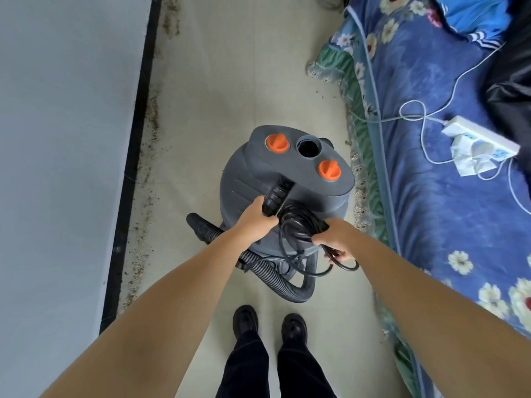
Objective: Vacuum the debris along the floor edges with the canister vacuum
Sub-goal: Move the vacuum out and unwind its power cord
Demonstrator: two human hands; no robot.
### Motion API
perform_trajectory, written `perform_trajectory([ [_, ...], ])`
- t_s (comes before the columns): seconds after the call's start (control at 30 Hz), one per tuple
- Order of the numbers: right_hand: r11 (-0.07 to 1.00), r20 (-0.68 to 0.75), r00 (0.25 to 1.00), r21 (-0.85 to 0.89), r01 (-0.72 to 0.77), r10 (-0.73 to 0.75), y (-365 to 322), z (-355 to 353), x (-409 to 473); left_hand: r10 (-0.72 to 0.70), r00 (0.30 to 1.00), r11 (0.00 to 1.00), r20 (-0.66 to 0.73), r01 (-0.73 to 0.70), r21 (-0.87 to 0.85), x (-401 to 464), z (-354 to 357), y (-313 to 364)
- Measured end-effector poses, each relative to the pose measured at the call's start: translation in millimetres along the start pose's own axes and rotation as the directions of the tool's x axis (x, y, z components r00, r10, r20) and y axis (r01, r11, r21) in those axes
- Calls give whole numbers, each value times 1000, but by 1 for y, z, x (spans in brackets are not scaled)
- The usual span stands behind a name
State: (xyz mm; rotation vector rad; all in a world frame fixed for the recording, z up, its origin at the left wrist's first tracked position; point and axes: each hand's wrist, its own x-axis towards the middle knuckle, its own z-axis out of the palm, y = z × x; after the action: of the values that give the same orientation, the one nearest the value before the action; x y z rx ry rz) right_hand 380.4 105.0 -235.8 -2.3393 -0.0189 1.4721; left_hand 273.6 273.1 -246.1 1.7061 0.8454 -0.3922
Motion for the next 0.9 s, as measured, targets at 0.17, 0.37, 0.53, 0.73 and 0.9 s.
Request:
perform_trajectory([
  [0.17, 996, 157, 987, 78, -35, 22, 36, -26, -49, 5, 987, 995, -158, 12, 101, -30, 10, 12],
  [0.37, 965, 216, 952, -99, 243, -217, 26, -65, -141, 115, 952, 993, 283, -114, -19, -120, 27, 60],
  [0.53, 837, 216, 880, -278, 471, -424, -5, -100, -221, 312, 930, 935, 193, -337, 113, -168, 13, 106],
  [0.73, 695, 284, 820, -437, 571, -496, -6, -115, -297, 328, 916, 943, 230, -330, -29, -230, 4, 132],
  [0.9, 462, 297, 708, -587, 665, -641, 11, -138, -352, 392, 920, 835, -10, -360, -416, -286, 43, 144],
])
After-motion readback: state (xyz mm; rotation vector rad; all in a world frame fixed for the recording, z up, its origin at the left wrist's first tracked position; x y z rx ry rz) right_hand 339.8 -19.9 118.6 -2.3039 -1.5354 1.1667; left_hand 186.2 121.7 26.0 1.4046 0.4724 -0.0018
